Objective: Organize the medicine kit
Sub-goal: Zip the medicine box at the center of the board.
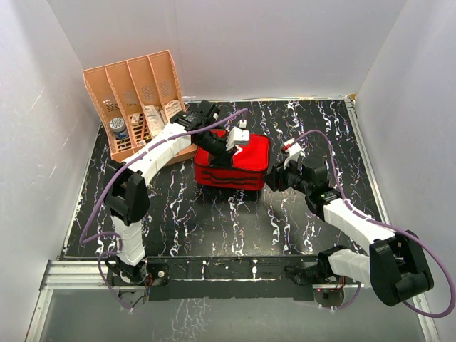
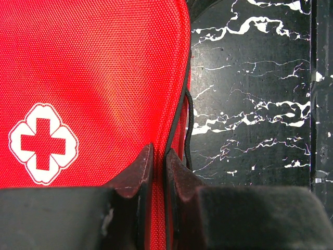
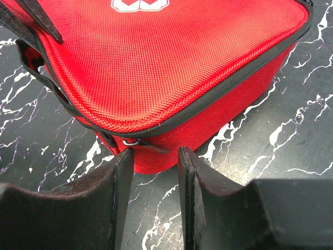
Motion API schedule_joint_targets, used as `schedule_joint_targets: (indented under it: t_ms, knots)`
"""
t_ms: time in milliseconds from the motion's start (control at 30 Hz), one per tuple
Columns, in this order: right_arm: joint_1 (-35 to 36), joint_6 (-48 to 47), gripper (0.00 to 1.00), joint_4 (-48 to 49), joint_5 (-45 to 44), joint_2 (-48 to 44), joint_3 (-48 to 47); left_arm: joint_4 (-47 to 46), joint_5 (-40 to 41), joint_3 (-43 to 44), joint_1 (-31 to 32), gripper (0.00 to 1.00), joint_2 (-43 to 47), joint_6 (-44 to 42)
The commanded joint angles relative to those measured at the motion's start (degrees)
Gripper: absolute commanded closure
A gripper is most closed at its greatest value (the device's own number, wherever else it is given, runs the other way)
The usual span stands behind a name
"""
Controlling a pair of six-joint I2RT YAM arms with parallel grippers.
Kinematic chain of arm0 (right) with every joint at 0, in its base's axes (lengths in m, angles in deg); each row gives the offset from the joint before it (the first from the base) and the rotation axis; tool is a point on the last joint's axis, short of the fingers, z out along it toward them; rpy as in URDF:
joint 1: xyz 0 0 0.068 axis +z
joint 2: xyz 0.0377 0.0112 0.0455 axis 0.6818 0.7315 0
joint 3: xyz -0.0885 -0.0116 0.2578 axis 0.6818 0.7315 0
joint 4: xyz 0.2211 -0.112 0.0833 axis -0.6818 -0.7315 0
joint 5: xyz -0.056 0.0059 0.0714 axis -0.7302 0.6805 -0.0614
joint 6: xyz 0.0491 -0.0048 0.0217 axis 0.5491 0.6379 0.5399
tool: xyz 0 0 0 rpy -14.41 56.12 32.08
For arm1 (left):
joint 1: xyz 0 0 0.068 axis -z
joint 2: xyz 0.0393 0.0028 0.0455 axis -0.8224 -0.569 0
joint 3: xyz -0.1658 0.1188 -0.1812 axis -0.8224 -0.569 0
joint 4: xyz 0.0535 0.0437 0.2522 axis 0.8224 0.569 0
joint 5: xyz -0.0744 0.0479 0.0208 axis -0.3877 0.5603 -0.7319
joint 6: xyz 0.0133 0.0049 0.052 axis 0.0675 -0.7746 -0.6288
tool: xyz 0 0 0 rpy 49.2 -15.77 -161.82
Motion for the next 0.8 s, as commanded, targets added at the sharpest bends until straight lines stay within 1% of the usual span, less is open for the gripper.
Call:
schedule_joint_targets:
  t_ms: [0,233,367,433,500,533,600,767]
  knots:
    - [0.06,-1.55,0.62,3.52,-1.32,-0.50,-1.63,4.05,-5.93,2.44,0.43,1.00,0.62,0.24]
    - [0.04,-1.78,0.63,5.12,2.61,1.79,-2.83,4.67,-6.00,2.54,0.50,1.00,0.56,-0.24]
    - [0.06,-1.62,0.66,5.55,5.69,3.29,-3.91,4.87,-6.18,2.71,0.62,1.00,0.57,-0.45]
    - [0.02,-1.43,0.71,5.66,6.41,3.57,-4.29,5.00,-6.17,2.73,0.75,1.00,0.54,-0.54]
    - [0.06,-1.51,0.82,5.55,6.42,3.64,-4.61,5.22,-6.18,2.67,0.78,1.00,0.57,-0.60]
    - [0.06,-1.56,0.90,5.50,6.29,3.61,-4.70,5.33,-6.18,2.71,0.82,1.00,0.56,-0.68]
    - [0.08,-1.50,1.00,5.22,5.68,3.26,-4.83,5.63,-6.28,2.72,0.74,1.00,0.61,-0.88]
    - [-0.02,-1.84,1.00,3.37,3.18,2.30,-4.88,6.25,-6.28,2.50,0.77,1.00,0.68,-1.23]
